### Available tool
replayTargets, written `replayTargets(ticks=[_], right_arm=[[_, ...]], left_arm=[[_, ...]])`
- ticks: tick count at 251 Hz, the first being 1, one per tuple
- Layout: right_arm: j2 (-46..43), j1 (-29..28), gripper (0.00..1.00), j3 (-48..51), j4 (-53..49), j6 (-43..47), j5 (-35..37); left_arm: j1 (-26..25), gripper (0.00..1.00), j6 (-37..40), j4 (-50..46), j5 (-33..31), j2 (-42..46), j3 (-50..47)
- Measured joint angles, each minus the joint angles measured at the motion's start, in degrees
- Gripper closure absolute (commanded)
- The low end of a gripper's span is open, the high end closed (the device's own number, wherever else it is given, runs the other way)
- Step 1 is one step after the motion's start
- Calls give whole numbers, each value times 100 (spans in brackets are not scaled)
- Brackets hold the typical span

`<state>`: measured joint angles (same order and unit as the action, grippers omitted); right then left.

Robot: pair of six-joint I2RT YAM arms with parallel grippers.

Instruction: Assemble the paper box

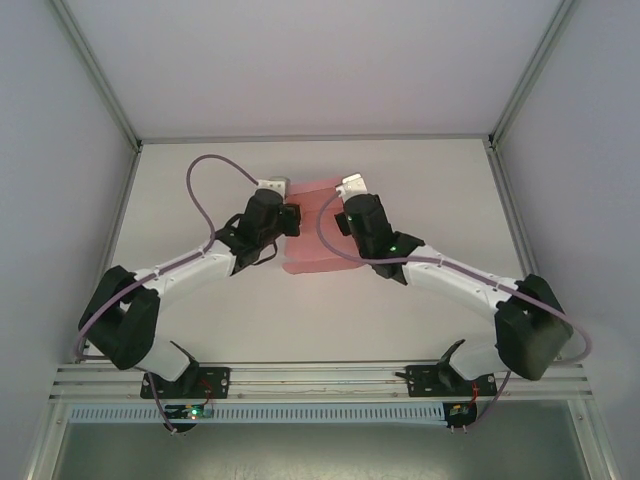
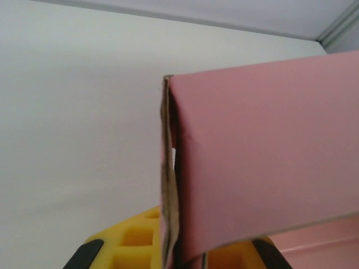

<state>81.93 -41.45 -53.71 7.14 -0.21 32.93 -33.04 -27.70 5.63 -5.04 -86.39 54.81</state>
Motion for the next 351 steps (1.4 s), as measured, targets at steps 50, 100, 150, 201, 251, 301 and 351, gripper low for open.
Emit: replayTargets(ticks=[50, 100, 150, 201, 251, 301, 351], right_arm=[[498, 63, 100, -380, -26, -278, 468], [1032, 109, 100, -748, -205, -511, 896], [1078, 151, 100, -752, -474, -918, 1099], [1189, 151, 100, -782, -817, -1458, 1276], [1303, 151, 100, -896, -1187, -1888, 1305], [1346, 160, 100, -1023, -1384, -2107, 1305], [1349, 306, 100, -905, -1147, -2085, 901]], left_arm=[[-179, 100, -723, -1115, -767, -387, 870], [-262, 100, -1335, -2203, -1211, -916, 1703], [-369, 100, -1735, -2693, -1287, -1235, 2100], [-385, 100, -2083, -2944, -1305, -1506, 2312], [-404, 100, -2131, -2957, -1217, -1478, 2205], [-382, 100, -2120, -2942, -1117, -1427, 2184], [-380, 100, -1862, -2618, -911, -1259, 1869]])
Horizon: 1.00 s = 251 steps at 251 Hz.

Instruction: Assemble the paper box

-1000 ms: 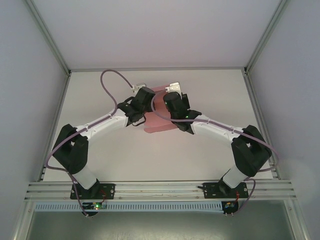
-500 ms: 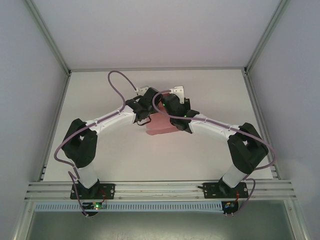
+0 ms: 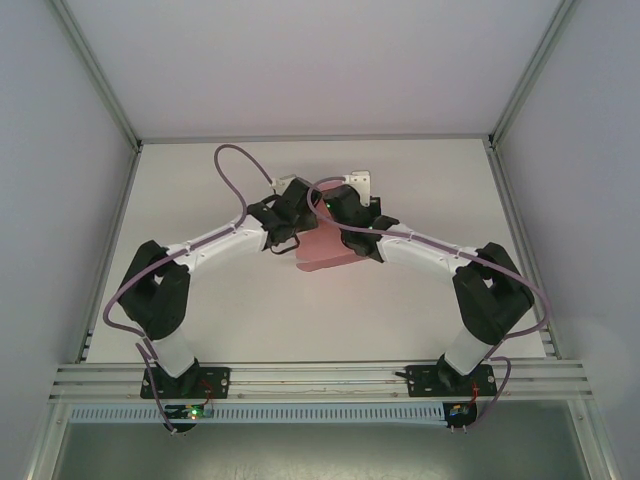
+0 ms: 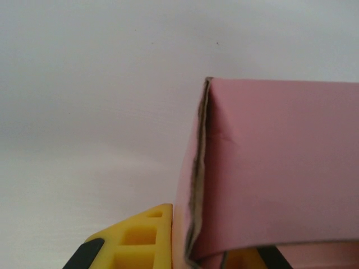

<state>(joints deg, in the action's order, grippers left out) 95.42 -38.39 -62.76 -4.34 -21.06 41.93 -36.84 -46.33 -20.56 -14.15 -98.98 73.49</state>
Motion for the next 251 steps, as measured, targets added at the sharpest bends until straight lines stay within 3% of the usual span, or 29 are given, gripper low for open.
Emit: replayTargets(ticks=[61, 103, 145, 209, 251], right_arm=[[0, 17, 97, 68, 389, 402, -72], [-2, 17, 86, 129, 745, 457, -291], [-229, 122, 65, 527, 1281, 450, -896], [-745, 350, 48, 824, 1626, 664, -2146], [-1128, 459, 20, 1095, 1714, 988, -2765]], left_arm=[[79, 100, 380, 369, 177, 162, -229], [188, 100, 525, 474, 232, 306, -350], [249, 100, 584, 407, 208, 404, -470], [358, 100, 588, 404, 144, 706, -610], [442, 100, 632, 356, 22, 737, -627]])
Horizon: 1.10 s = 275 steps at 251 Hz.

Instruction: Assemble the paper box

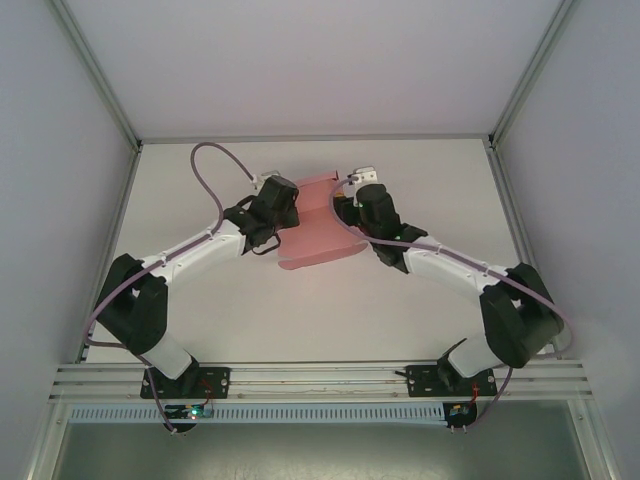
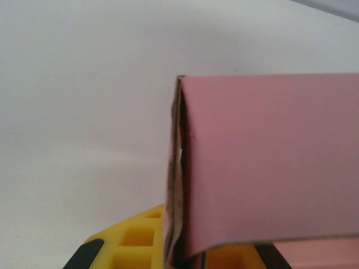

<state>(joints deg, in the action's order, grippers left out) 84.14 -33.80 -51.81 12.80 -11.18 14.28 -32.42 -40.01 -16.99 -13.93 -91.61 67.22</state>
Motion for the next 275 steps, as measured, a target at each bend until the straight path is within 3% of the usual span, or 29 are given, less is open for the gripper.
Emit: replayTargets(ticks=[22, 74, 113, 184, 211, 230, 275], right_arm=[[-304, 61, 2, 201, 63, 155, -402], [-1163, 107, 2, 734, 378, 319, -986], [-1357, 315, 16, 791, 363, 269, -1104], [-649, 671, 19, 221, -133, 691, -2184], [-407, 671, 25, -44, -284, 859, -2577], [-238, 671, 35, -214, -391, 927, -2636], [136, 706, 38, -542, -601, 992, -2590]], left_arm=[[79, 100, 66, -85, -98, 0, -15], [133, 100, 234, -131, -155, 2, -15], [140, 100, 302, -138, -85, 42, -31], [142, 100, 435, -155, 70, 179, -87], [142, 100, 472, -177, 164, 179, -87], [142, 100, 492, -190, 232, 179, -85], [142, 100, 496, -197, 345, 179, -87]])
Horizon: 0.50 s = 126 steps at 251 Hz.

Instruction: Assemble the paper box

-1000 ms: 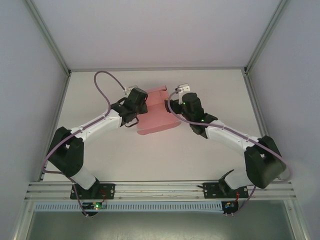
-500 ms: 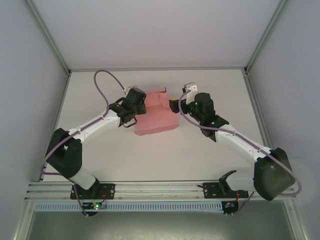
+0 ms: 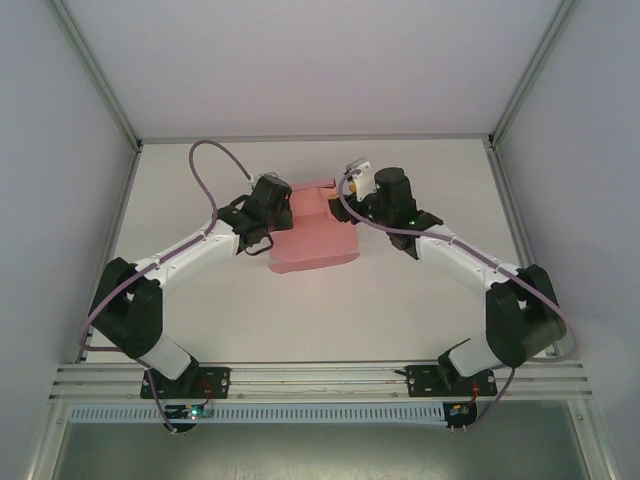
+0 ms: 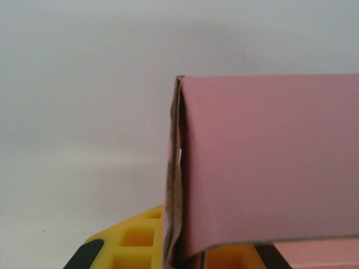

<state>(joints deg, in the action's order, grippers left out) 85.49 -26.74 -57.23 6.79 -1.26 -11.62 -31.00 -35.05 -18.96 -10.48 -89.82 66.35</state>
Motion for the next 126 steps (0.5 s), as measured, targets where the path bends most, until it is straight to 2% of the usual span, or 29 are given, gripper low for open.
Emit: replayTargets(ticks=[16, 73, 105, 126], right_arm=[[131, 2, 44, -103, -46, -2, -2], [404, 2, 44, -284, -107, -4, -4], [428, 0, 58, -299, -122, -37, 2], [431, -4, 63, -304, -140, -20, 55]], left_arm=[[0, 100, -2, -13, -2, 11, 0], [0, 100, -2, -42, -4, 48, 0], [0, 100, -2, -46, 17, 50, 0], [0, 100, -4, -44, 92, 50, 2]])
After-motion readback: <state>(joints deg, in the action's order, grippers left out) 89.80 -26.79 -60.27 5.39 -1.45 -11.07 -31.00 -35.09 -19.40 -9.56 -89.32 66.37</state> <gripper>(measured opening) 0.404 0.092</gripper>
